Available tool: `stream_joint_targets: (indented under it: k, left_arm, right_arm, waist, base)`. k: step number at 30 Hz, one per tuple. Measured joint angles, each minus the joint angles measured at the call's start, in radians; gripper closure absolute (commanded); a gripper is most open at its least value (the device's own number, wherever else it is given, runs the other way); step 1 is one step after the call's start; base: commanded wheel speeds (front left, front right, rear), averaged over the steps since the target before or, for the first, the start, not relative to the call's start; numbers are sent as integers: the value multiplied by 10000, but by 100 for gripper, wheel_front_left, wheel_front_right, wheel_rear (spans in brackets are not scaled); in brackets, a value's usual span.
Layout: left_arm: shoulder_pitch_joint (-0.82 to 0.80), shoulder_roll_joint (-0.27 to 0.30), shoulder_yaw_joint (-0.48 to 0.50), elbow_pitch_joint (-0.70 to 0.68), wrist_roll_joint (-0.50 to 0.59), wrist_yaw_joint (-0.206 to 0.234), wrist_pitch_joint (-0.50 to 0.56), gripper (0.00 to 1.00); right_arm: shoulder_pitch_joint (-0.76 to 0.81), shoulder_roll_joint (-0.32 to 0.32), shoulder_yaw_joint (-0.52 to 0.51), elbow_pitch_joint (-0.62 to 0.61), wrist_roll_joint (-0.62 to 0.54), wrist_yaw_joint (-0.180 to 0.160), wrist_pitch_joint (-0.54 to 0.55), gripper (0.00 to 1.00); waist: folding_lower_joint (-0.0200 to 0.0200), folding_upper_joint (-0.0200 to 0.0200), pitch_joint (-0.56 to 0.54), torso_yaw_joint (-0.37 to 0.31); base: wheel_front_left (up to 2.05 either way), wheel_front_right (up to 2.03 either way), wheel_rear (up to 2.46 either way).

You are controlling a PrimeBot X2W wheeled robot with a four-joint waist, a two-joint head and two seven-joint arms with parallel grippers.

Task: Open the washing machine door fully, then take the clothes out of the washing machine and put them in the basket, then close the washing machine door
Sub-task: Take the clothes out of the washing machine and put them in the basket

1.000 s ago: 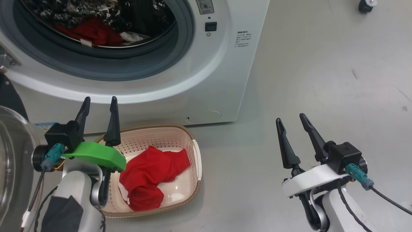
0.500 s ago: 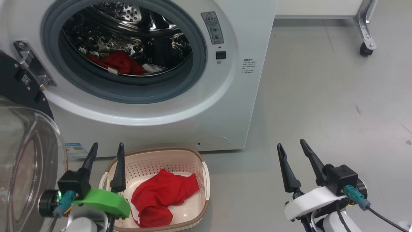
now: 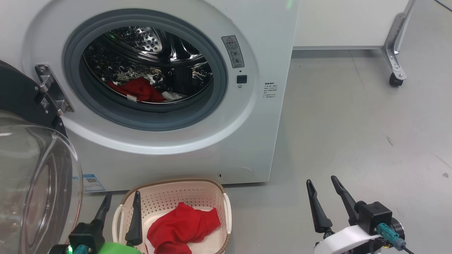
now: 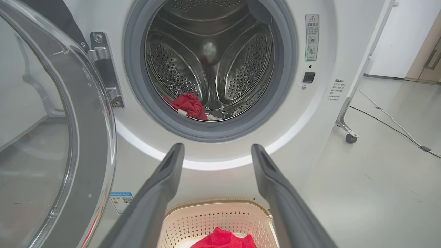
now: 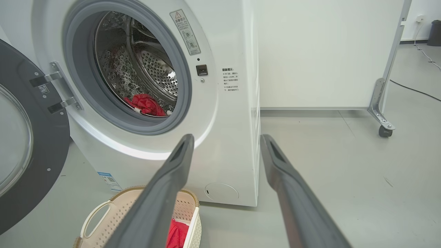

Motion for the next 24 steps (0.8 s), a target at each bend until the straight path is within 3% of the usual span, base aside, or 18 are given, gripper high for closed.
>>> stream_joint_targets:
  k: [24]
  left_arm:
    - [1108, 6, 148, -1948, 58, 351, 633, 0]
  right_arm:
    - [250, -79, 27, -497, 0, -167, 86, 0]
  waist:
    - [0, 0, 72, -73]
  base:
    - [0, 0, 0]
